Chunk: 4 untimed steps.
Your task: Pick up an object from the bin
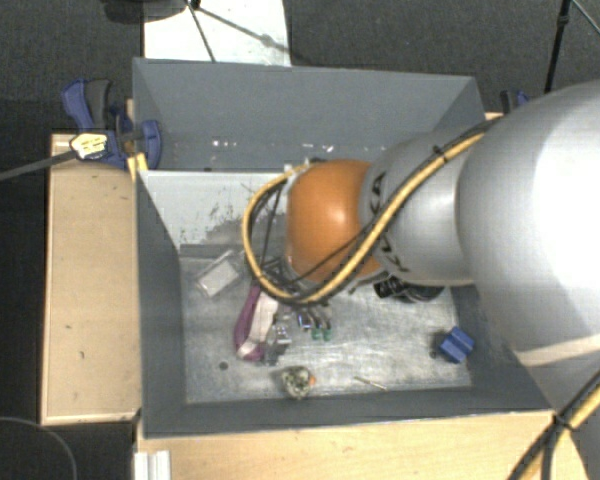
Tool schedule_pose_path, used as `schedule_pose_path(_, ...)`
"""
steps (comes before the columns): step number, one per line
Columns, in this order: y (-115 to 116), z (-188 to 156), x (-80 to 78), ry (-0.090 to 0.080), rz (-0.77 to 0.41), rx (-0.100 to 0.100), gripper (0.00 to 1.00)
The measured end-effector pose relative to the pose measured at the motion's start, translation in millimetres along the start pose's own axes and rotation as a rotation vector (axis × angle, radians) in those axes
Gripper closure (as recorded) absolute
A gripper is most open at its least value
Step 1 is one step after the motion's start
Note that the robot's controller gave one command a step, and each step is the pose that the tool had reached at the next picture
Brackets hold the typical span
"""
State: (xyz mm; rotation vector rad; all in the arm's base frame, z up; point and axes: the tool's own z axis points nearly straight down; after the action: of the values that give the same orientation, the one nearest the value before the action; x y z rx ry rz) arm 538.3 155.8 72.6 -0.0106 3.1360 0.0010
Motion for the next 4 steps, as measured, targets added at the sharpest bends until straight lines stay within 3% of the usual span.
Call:
schedule_pose_path(1,0.3,0.4,0.5,0.001,0.004,-0.002,1.0)
schedule_pose_path(2,-0.1,2.0,1.6,0.005,0.007,-0.001,0.0)
schedule_pose_path(3,78.7,-66.6,-8.7,-0.004,-0.015,-0.007,0.0)
schedule_pose_path(4,81.6,-0.7,25.8,0.009,-0.345,-0.001,0.0)
